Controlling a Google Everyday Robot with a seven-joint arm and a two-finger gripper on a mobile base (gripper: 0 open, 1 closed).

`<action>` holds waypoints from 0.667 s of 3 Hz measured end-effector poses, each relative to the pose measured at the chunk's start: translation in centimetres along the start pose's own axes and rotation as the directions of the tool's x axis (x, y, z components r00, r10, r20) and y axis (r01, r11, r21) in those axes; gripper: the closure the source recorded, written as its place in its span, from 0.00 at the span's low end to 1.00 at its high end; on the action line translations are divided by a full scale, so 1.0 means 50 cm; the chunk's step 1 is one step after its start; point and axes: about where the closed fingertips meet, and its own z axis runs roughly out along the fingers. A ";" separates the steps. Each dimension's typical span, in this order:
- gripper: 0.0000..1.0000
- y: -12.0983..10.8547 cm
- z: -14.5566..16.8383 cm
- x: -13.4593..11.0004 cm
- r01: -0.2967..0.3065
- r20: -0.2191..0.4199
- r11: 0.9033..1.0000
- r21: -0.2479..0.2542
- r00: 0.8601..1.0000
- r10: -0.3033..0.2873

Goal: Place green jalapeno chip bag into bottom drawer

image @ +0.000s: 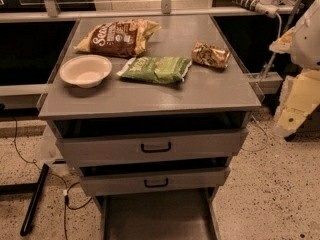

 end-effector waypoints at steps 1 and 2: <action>0.00 0.000 0.000 0.000 0.000 0.000 1.000 0.000 1.000 0.000; 0.00 -0.035 0.014 -0.033 0.048 0.012 0.998 0.038 0.999 -0.048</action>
Offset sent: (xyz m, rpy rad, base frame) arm 0.0534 0.0285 -0.0021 -0.0247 -0.0936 0.1009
